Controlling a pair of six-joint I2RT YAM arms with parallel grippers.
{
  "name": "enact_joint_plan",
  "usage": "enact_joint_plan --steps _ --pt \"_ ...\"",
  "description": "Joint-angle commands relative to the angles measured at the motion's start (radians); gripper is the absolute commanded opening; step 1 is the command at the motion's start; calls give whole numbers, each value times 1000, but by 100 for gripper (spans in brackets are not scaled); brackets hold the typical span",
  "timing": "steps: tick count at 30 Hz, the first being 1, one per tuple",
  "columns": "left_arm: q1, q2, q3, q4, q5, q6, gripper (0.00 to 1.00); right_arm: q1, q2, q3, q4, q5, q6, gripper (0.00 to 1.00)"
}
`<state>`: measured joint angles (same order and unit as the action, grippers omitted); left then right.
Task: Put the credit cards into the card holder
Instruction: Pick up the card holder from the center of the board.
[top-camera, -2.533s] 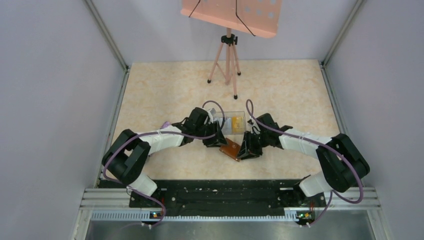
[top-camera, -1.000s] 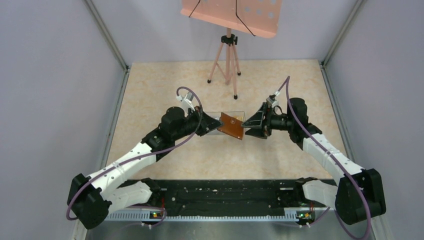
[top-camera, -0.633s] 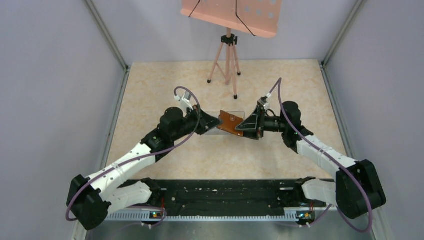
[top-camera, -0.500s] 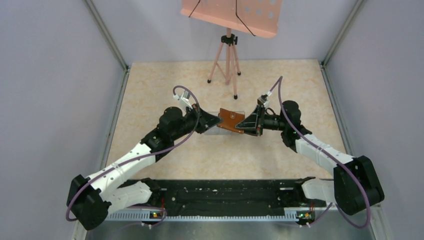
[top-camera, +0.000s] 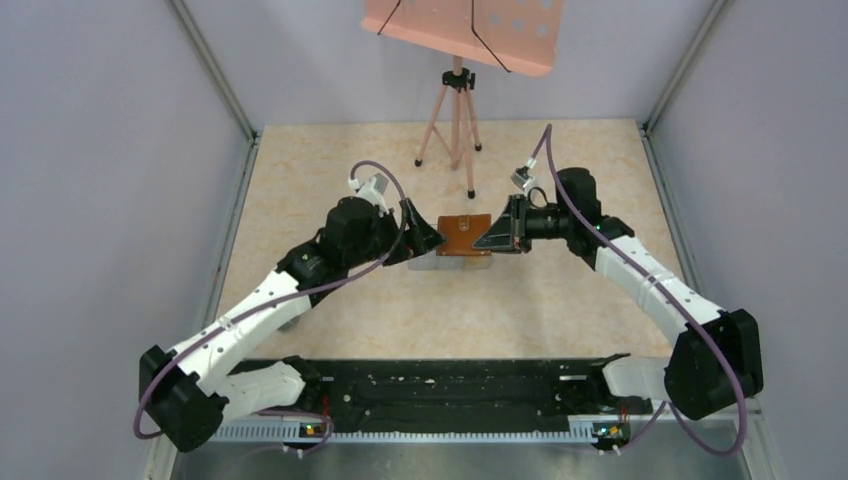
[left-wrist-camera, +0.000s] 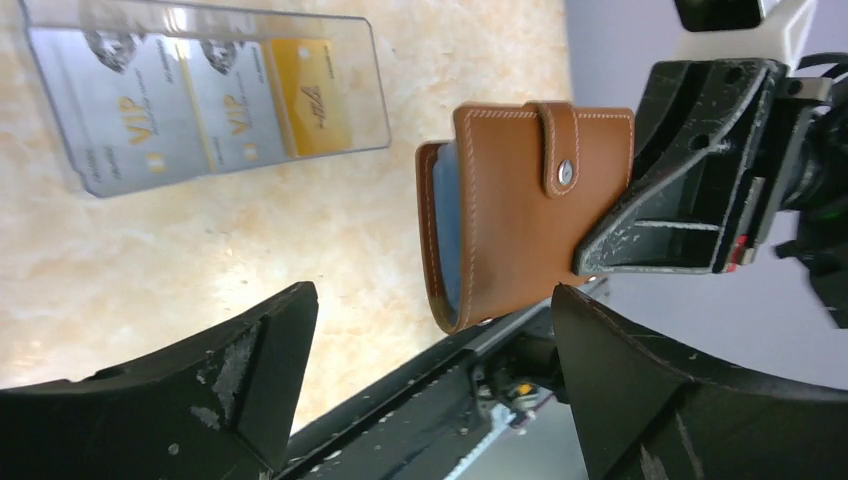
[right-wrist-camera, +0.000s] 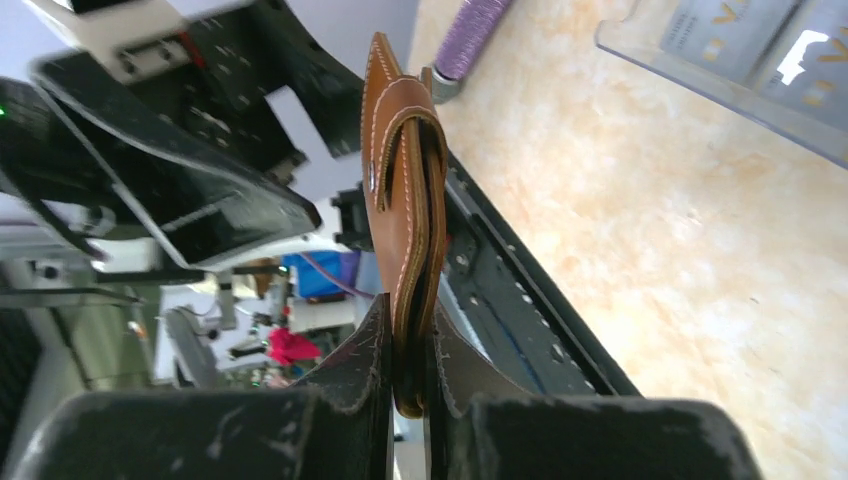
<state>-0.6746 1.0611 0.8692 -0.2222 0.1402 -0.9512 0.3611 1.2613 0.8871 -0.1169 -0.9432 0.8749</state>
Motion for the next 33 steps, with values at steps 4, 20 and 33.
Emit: enact_joint_plan --steps 4,20,33 --pt "59 140 232 -306 173 357 94 -11 27 133 -528 -10 -509 0" --pt "107 351 232 -46 953 363 92 81 7 159 -594 -239 -631 0" --pt "99 394 206 -82 1046 379 25 82 86 229 -533 -280 -590 1"
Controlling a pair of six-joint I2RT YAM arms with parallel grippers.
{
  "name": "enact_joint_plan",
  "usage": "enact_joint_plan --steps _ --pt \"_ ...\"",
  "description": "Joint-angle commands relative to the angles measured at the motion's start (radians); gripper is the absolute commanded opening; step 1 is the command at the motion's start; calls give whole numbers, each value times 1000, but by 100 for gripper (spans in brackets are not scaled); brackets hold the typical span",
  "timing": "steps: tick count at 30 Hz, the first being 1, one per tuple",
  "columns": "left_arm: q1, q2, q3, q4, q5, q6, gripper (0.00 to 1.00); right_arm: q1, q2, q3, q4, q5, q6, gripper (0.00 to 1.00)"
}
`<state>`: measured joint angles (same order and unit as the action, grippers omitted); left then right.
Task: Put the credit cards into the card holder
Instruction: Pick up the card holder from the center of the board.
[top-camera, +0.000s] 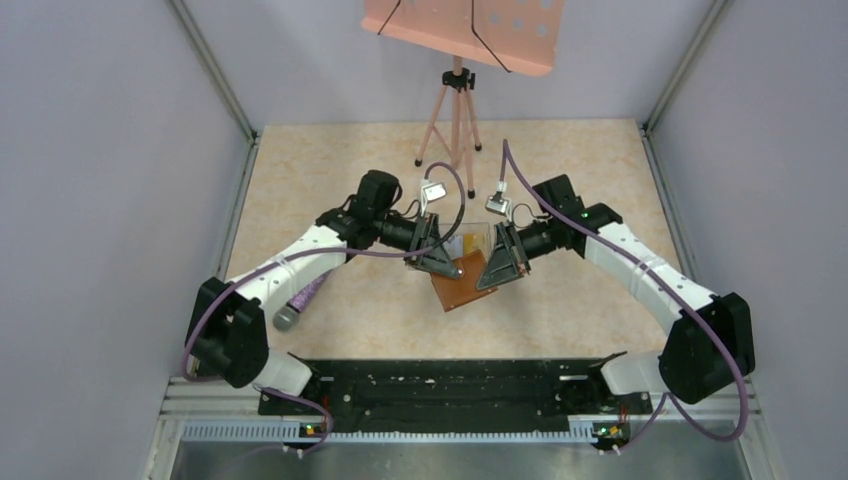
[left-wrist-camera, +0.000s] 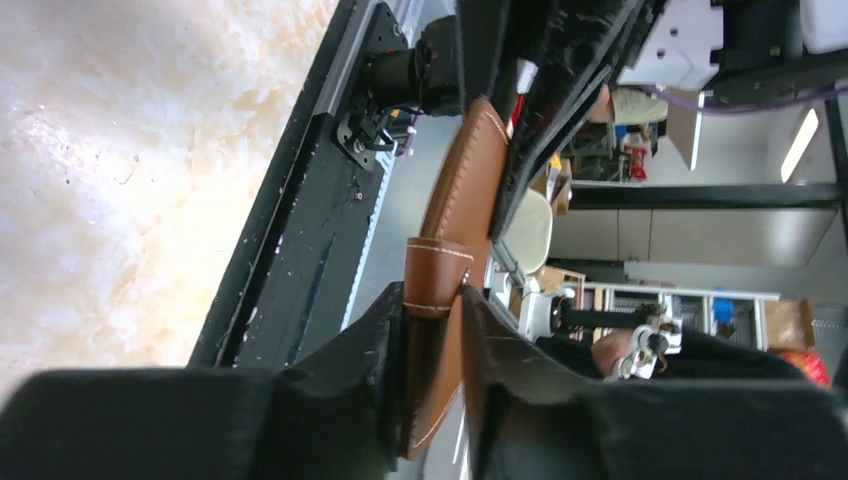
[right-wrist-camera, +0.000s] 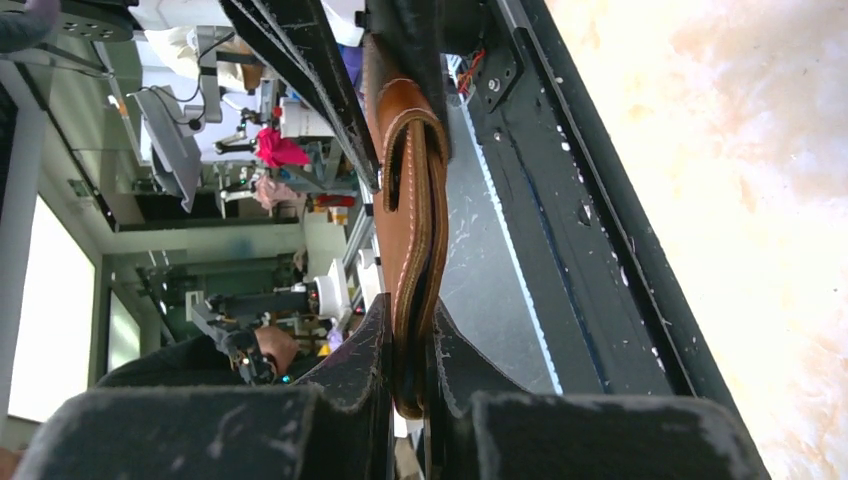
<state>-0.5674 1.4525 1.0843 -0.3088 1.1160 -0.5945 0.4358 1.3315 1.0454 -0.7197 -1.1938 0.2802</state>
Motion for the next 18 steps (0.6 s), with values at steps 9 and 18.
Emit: enact_joint_plan --steps 9,18 --pt "-8 -52 10 -7 -80 -7 0 6 -5 84 124 218 138 50" --pt "39 -265 -51 -116 -418 4 0 6 -195 -31 325 505 496 81"
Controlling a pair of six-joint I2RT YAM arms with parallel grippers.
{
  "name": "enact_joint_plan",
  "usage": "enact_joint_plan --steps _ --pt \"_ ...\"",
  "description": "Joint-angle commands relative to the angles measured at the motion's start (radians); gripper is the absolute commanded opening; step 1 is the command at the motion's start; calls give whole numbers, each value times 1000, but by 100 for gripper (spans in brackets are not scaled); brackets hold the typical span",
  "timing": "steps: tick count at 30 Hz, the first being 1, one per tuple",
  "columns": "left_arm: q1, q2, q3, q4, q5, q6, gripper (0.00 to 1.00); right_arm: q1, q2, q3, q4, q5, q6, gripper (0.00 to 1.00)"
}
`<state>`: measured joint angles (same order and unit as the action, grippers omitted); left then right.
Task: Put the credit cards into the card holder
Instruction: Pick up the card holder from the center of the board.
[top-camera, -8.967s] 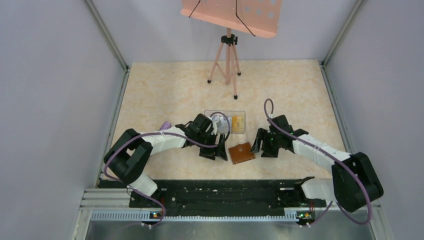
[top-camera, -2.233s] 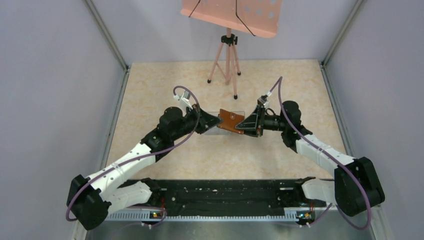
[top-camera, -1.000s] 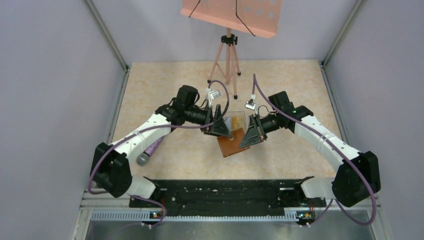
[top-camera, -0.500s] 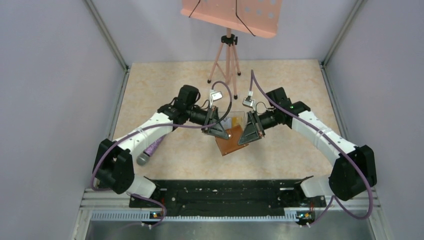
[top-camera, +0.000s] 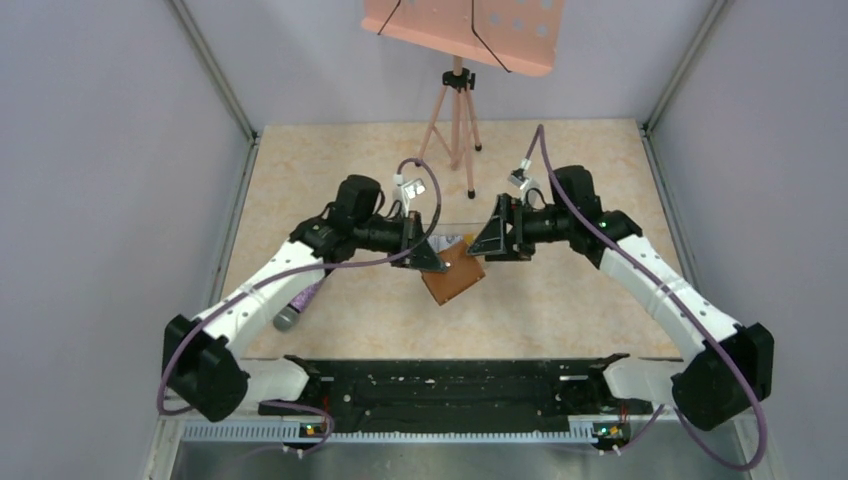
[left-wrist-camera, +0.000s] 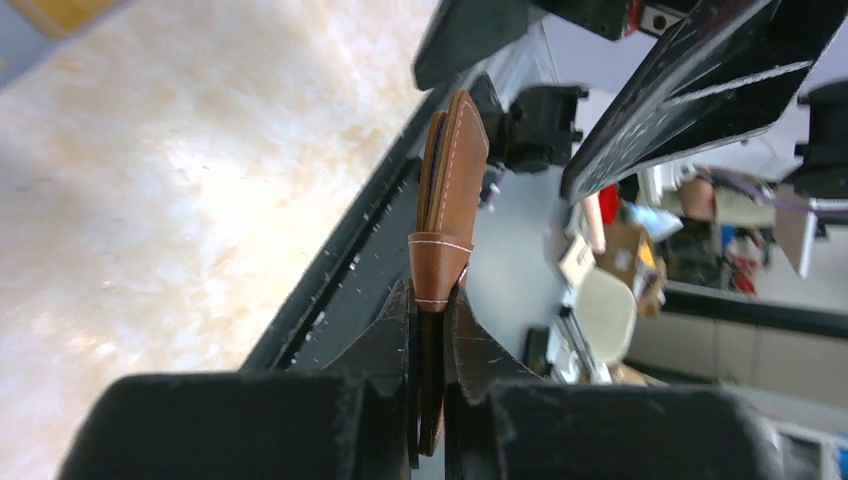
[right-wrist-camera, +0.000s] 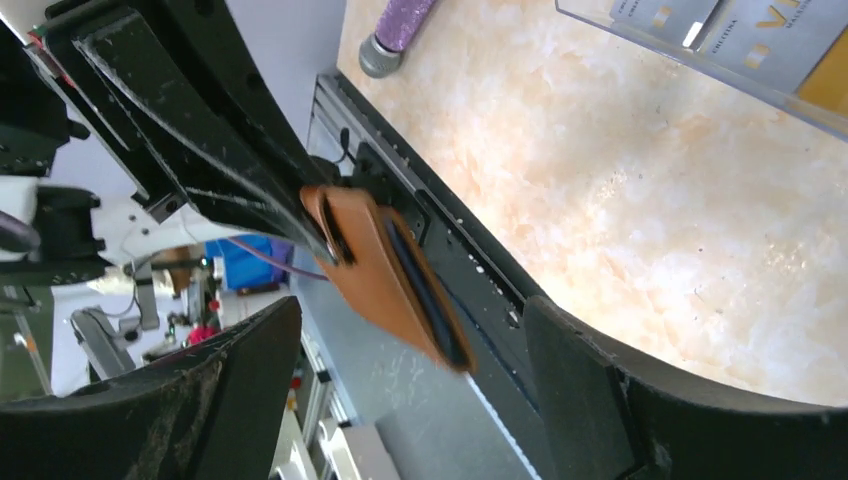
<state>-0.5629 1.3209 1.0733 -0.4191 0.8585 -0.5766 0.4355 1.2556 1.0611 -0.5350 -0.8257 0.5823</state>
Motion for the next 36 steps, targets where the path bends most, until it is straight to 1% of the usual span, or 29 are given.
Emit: enact_joint_plan --steps 1,5,11,17,19,22,27,29,32,34,36 --pt "45 -175 -62 21 -185 -36 0 6 -142 -65 161 148 220 82" --pt "74 -278 -158 118 -267 -146 0 6 -209 -108 180 174 281 84" --pt "81 -359 -238 220 -290 -274 0 9 -243 -127 194 179 312 85" --pt "80 -389 -273 317 -273 -405 0 51 -239 -192 372 186 433 83" --pt "80 -398 -274 325 -280 -424 0 75 -232 -211 417 196 465 82" --pt "80 -417 -290 325 -320 -437 0 111 -232 -221 440 229 490 81" --pt "81 -428 -295 345 -334 -465 0 151 -215 -245 490 249 492 80" --pt "80 -427 -289 351 -345 -480 0 168 -196 -265 561 245 519 79" --pt "80 -420 -290 405 -356 -520 0 187 -165 -282 661 242 560 76" --pt "81 -411 -279 411 -367 -533 0 194 -139 -282 720 234 578 71" --pt "81 -396 -259 411 -372 -535 0 195 -110 -282 786 221 598 68"
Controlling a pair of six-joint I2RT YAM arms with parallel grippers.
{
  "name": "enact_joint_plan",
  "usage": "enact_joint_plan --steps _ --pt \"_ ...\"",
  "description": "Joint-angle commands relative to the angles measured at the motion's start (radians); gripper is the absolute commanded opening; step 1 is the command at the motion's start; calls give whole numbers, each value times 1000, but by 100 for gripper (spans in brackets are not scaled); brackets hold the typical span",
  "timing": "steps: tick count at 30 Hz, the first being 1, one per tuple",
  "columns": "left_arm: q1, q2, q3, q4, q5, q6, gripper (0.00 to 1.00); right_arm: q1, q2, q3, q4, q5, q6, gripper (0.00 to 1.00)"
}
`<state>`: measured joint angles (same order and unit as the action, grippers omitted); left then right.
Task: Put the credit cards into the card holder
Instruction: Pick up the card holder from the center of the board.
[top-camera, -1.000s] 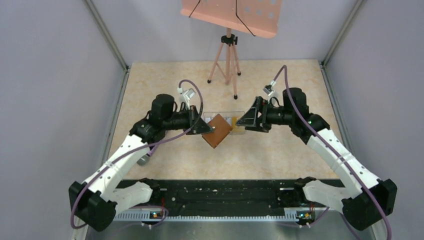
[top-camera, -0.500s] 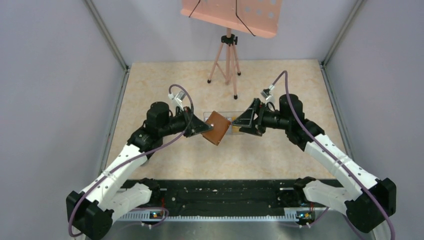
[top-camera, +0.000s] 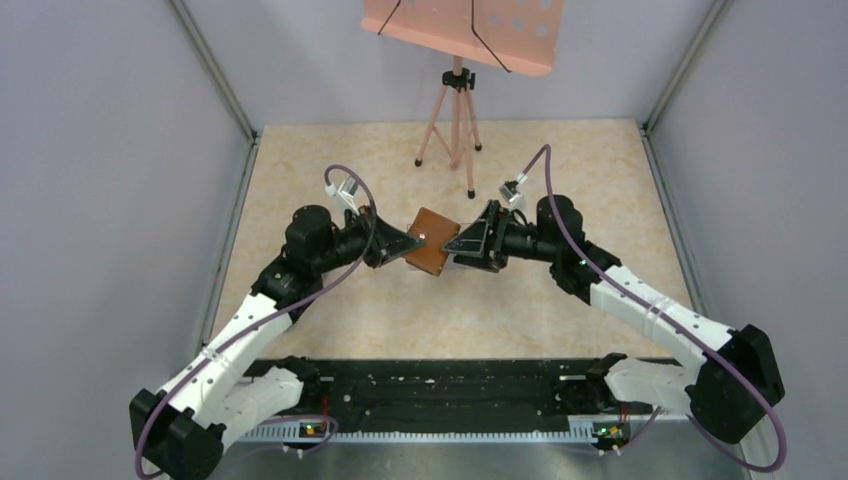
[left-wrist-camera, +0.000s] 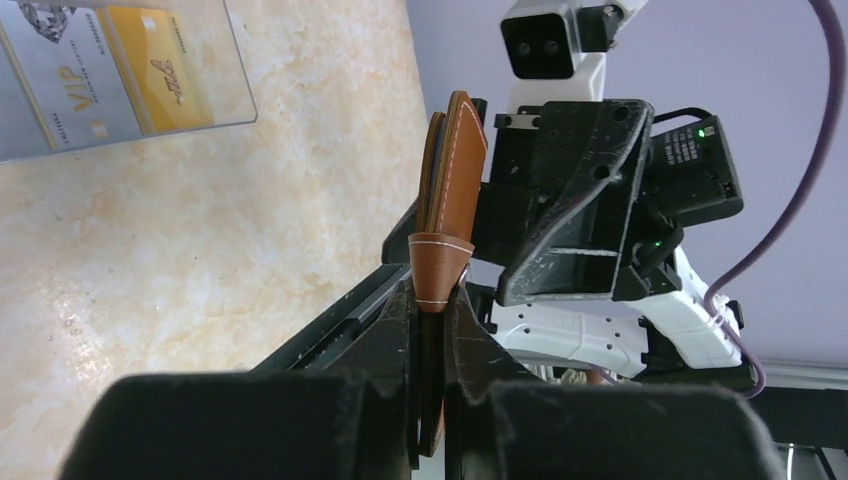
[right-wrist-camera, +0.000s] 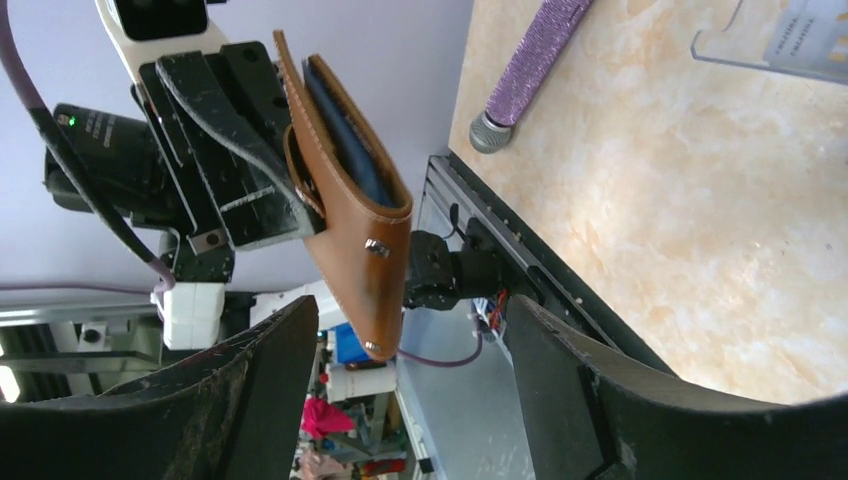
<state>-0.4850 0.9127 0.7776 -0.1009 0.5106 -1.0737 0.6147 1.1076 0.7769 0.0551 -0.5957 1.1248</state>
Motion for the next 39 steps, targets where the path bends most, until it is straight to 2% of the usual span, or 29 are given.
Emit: enact_joint_plan --steps 1,3,6,7,9,10,11,13,14,15,16,20,24,27,31,36,39 --pt "3 21 44 93 -22 -42 0 16 51 6 229 -18 64 66" --pt "3 41 54 132 -11 -48 0 16 83 17 301 -38 83 61" --pt "3 64 59 137 0 -50 0 16 130 36 422 -67 127 45" --pt "3 69 56 139 2 -49 0 16 144 45 449 -81 139 34" --pt "3 81 47 141 5 -49 0 16 162 72 432 -102 126 4" --pt "2 88 43 140 7 -47 0 16 165 83 408 -103 109 0" --pt "2 95 40 131 9 -41 7 17 161 91 385 -104 92 0" --pt "3 104 41 107 4 -22 45 15 147 113 294 -84 29 0" --pt "2 108 45 66 -1 -5 60 14 140 124 219 -71 1 0" --pt "3 112 54 37 -8 11 69 13 136 136 165 -57 -28 0" --pt "3 116 64 13 -17 29 73 11 134 142 123 -46 -50 0" --pt "3 159 153 -148 -46 138 77 -3 133 158 21 -18 -73 0" --pt "3 214 265 -354 -101 304 79 -4 150 221 -162 19 -176 0" --pt "0 238 307 -417 -131 385 79 -8 173 263 -251 18 -247 0" --pt "-2 289 372 -491 -175 459 79 -20 215 299 -299 10 -295 0" --pt "-43 372 530 -628 -322 544 75 -46 322 353 -310 -46 -316 0" --pt "-59 410 584 -643 -389 585 75 -52 376 396 -339 -52 -346 0"
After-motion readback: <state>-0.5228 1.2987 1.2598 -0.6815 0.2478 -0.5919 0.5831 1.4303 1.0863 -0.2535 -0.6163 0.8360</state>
